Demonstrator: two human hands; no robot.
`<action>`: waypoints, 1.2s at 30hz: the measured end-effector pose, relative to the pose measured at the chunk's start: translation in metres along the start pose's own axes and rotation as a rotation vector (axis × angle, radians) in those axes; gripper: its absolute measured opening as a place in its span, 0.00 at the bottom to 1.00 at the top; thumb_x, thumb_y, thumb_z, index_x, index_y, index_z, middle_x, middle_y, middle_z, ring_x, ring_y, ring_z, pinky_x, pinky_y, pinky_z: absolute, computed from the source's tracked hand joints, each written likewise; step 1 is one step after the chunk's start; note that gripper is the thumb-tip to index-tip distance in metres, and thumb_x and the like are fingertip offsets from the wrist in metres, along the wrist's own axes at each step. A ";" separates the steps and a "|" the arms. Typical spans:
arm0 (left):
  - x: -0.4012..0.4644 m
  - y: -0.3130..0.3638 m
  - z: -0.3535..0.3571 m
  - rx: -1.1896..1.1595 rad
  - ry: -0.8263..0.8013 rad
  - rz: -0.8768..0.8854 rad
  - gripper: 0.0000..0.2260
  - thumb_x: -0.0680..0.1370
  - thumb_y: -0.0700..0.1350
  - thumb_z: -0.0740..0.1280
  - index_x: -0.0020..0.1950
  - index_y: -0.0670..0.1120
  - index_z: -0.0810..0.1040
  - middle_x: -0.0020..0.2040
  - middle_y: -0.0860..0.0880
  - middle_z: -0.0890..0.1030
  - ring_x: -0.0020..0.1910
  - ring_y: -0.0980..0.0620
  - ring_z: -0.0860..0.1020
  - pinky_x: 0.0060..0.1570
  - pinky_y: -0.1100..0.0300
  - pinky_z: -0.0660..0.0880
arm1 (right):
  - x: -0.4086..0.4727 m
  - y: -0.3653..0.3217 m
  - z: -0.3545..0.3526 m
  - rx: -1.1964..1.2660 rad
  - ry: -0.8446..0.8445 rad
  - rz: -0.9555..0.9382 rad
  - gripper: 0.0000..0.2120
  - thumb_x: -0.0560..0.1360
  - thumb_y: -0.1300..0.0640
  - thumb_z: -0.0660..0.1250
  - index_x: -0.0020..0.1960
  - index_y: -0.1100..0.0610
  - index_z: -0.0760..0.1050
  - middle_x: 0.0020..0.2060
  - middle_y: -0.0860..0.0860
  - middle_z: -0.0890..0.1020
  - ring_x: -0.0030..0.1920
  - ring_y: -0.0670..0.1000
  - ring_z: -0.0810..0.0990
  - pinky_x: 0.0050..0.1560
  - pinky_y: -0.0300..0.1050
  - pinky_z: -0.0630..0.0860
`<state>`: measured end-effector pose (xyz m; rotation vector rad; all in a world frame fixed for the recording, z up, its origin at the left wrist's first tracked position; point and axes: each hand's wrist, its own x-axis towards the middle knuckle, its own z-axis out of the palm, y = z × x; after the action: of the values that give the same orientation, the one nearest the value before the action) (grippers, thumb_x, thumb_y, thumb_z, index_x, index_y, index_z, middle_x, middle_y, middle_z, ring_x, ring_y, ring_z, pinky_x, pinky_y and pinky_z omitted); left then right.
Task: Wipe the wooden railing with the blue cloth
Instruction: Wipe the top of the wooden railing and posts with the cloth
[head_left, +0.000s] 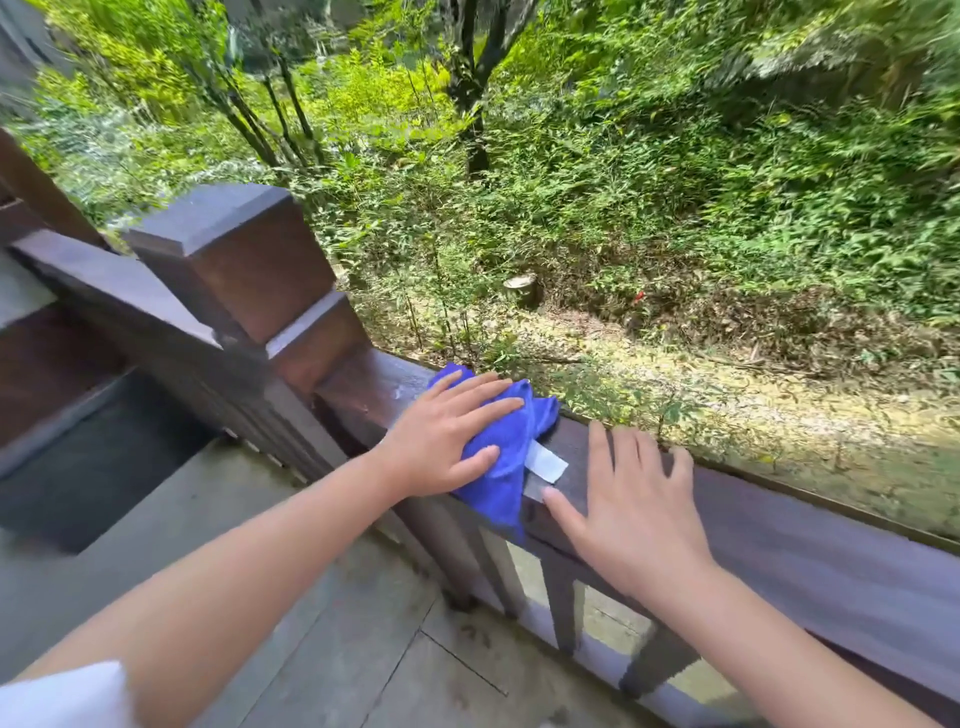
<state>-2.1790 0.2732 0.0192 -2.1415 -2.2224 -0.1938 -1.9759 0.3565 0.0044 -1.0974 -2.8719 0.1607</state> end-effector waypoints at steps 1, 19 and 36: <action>-0.002 -0.005 -0.001 -0.009 0.005 -0.016 0.25 0.74 0.55 0.52 0.69 0.47 0.69 0.71 0.44 0.69 0.72 0.45 0.64 0.71 0.46 0.54 | 0.006 -0.010 0.002 0.000 0.002 0.001 0.39 0.72 0.33 0.43 0.72 0.59 0.50 0.67 0.56 0.66 0.68 0.56 0.61 0.68 0.64 0.55; -0.023 -0.092 0.014 0.017 0.192 -0.321 0.26 0.73 0.60 0.52 0.69 0.52 0.67 0.71 0.47 0.67 0.72 0.51 0.62 0.69 0.43 0.55 | 0.029 -0.049 0.010 -0.067 0.023 0.173 0.40 0.69 0.31 0.36 0.72 0.54 0.53 0.65 0.55 0.69 0.67 0.55 0.64 0.67 0.67 0.58; -0.002 -0.007 0.025 -0.070 0.236 -0.666 0.24 0.75 0.55 0.56 0.68 0.45 0.66 0.70 0.38 0.66 0.72 0.43 0.60 0.66 0.39 0.58 | 0.056 -0.069 0.004 0.301 -0.057 0.116 0.31 0.74 0.43 0.37 0.73 0.54 0.52 0.71 0.52 0.64 0.71 0.51 0.59 0.71 0.60 0.48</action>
<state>-2.1847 0.2738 -0.0058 -1.2348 -2.7042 -0.5185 -2.0636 0.3422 0.0103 -1.2123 -2.7095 0.6169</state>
